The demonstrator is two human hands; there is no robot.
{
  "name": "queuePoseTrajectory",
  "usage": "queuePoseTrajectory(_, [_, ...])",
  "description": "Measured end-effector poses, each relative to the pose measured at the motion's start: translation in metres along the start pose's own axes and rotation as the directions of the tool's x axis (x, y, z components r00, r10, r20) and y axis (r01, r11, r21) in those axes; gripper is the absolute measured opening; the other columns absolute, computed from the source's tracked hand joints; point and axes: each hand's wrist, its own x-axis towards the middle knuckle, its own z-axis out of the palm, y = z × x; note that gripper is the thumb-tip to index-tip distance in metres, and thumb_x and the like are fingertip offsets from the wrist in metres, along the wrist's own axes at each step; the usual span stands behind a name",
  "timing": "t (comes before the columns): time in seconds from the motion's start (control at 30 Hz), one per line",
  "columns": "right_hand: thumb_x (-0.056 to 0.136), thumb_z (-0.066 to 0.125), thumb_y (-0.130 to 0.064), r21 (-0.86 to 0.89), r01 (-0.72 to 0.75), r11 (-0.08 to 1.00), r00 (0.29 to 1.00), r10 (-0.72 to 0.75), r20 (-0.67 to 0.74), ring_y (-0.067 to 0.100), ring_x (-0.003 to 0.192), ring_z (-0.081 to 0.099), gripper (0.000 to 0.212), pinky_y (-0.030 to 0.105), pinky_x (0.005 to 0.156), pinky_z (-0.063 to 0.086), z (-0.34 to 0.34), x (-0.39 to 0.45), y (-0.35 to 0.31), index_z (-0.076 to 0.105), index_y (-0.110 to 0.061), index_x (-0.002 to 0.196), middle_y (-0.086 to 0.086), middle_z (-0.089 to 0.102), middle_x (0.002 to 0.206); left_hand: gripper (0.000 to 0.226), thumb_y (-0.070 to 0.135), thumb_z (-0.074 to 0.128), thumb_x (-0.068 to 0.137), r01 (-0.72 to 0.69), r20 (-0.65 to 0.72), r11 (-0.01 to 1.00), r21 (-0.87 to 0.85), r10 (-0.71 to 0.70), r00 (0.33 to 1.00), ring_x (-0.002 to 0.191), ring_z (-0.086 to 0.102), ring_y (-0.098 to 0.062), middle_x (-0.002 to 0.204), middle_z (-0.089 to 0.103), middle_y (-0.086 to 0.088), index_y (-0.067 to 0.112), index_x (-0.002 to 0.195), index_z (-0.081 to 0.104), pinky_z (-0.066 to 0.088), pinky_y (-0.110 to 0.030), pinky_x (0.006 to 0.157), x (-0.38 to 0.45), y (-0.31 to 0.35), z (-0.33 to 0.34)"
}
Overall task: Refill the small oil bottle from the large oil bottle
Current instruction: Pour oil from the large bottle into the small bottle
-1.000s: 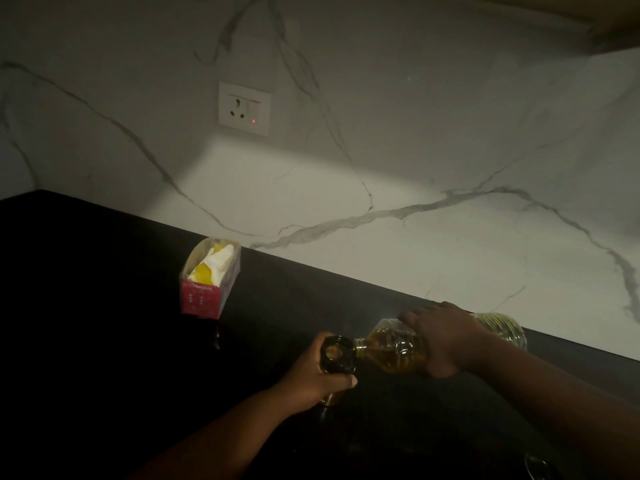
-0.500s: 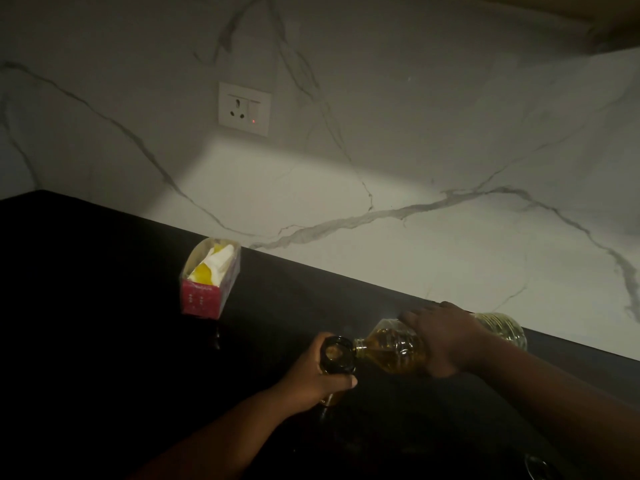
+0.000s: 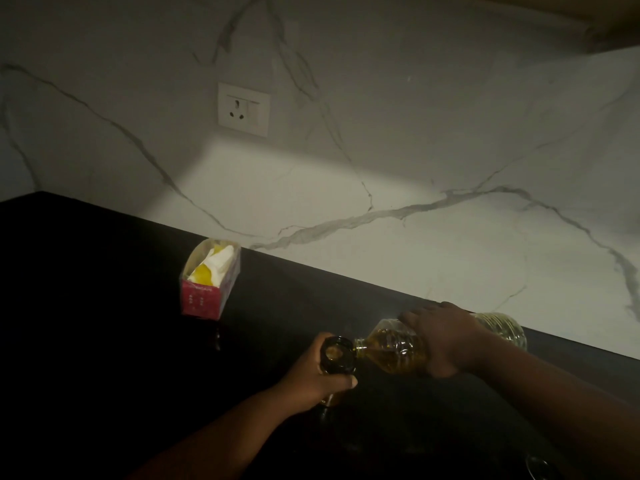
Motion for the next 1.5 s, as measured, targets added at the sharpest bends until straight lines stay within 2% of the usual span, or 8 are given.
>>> queuePoseTrajectory(0.33, [0.065, 0.064, -0.058, -0.015, 0.005, 1.0, 1.0, -0.005, -0.018, 0.013, 0.106, 0.056, 0.069, 0.028, 0.09, 0.038, -0.001, 0.001, -0.001, 0.044, -0.03, 0.125, -0.008, 0.059, 0.112, 0.06, 0.044, 0.085, 0.055, 0.004, -0.012, 1.0, 0.012, -0.004, 1.0, 0.109, 0.064, -0.008, 0.112, 0.068, 0.008, 0.063, 0.101, 0.051, 0.05, -0.044, 0.103, 0.002, -0.003, 0.0])
queuePoseTrajectory(0.53, [0.063, 0.065, -0.057, -0.009, -0.001, 1.0, 1.0, 0.001, -0.024, 0.014, 0.106, 0.057, 0.07, 0.03, 0.09, 0.039, 0.002, 0.001, 0.0, 0.045, -0.03, 0.125, -0.007, 0.06, 0.11, 0.069, 0.045, 0.085, 0.055, 0.009, -0.009, 1.0, 0.019, -0.009, 1.0, 0.115, 0.062, -0.011, 0.117, 0.066, 0.008, 0.053, 0.113, 0.048, 0.047, -0.048, 0.106, 0.003, -0.003, -0.001])
queuePoseTrajectory(0.67, [0.063, 0.064, -0.057, -0.015, -0.006, 1.0, 1.0, 0.005, -0.026, 0.013, 0.104, 0.057, 0.067, 0.03, 0.09, 0.039, 0.001, 0.002, 0.0, 0.045, -0.032, 0.122, -0.008, 0.059, 0.108, 0.068, 0.044, 0.085, 0.056, 0.003, -0.009, 1.0, 0.018, -0.002, 1.0, 0.115, 0.062, -0.012, 0.116, 0.066, 0.007, 0.052, 0.113, 0.049, 0.047, -0.049, 0.106, 0.003, -0.003, 0.0])
queuePoseTrajectory(0.93, [0.063, 0.064, -0.059, -0.011, 0.001, 1.0, 1.0, -0.002, -0.025, 0.014, 0.105, 0.057, 0.071, 0.03, 0.09, 0.037, 0.002, 0.001, 0.001, 0.044, -0.031, 0.125, -0.008, 0.06, 0.111, 0.068, 0.046, 0.084, 0.057, 0.001, 0.015, 1.0, 0.012, -0.002, 1.0, 0.115, 0.06, -0.008, 0.118, 0.064, 0.011, 0.053, 0.114, 0.047, 0.048, -0.039, 0.102, 0.003, -0.003, -0.001])
queuePoseTrajectory(1.1, [0.065, 0.065, -0.056, -0.012, 0.004, 1.0, 1.0, -0.004, -0.001, 0.014, 0.106, 0.056, 0.068, 0.03, 0.091, 0.037, 0.0, 0.001, -0.001, 0.044, -0.029, 0.125, -0.007, 0.059, 0.111, 0.064, 0.031, 0.085, 0.066, 0.001, 0.008, 1.0, -0.022, 0.0, 1.0, 0.115, 0.06, -0.011, 0.119, 0.063, 0.009, 0.045, 0.116, 0.048, 0.048, -0.038, 0.101, 0.004, -0.005, -0.001])
queuePoseTrajectory(1.27, [0.064, 0.065, -0.056, -0.017, 0.001, 1.0, 1.0, -0.001, -0.001, 0.015, 0.105, 0.057, 0.066, 0.031, 0.092, 0.04, 0.0, 0.001, 0.0, 0.046, -0.029, 0.122, -0.006, 0.059, 0.109, 0.068, 0.037, 0.085, 0.059, -0.018, 0.007, 0.999, -0.041, 0.018, 1.0, 0.103, 0.065, 0.0, 0.114, 0.066, 0.009, 0.041, 0.116, 0.049, 0.05, -0.018, 0.084, 0.003, -0.005, 0.001])
queuePoseTrajectory(1.4, [0.064, 0.063, -0.057, -0.023, 0.0, 1.0, 1.0, 0.0, -0.024, 0.015, 0.104, 0.057, 0.065, 0.031, 0.089, 0.04, 0.003, 0.001, 0.001, 0.046, -0.03, 0.121, -0.007, 0.059, 0.108, 0.067, 0.041, 0.086, 0.056, -0.029, -0.02, 0.999, -0.03, 0.029, 0.999, 0.11, 0.065, -0.01, 0.114, 0.067, 0.006, 0.05, 0.112, 0.05, 0.052, -0.037, 0.098, 0.007, -0.01, 0.001])
queuePoseTrajectory(1.5, [0.063, 0.064, -0.057, -0.017, 0.004, 1.0, 1.0, -0.004, -0.021, 0.014, 0.103, 0.057, 0.067, 0.03, 0.088, 0.038, 0.004, 0.002, 0.001, 0.045, -0.03, 0.122, -0.007, 0.059, 0.108, 0.061, 0.043, 0.086, 0.057, -0.023, -0.009, 1.0, -0.015, 0.023, 1.0, 0.108, 0.065, -0.006, 0.112, 0.068, 0.012, 0.063, 0.102, 0.051, 0.052, -0.035, 0.097, 0.007, -0.011, 0.001])
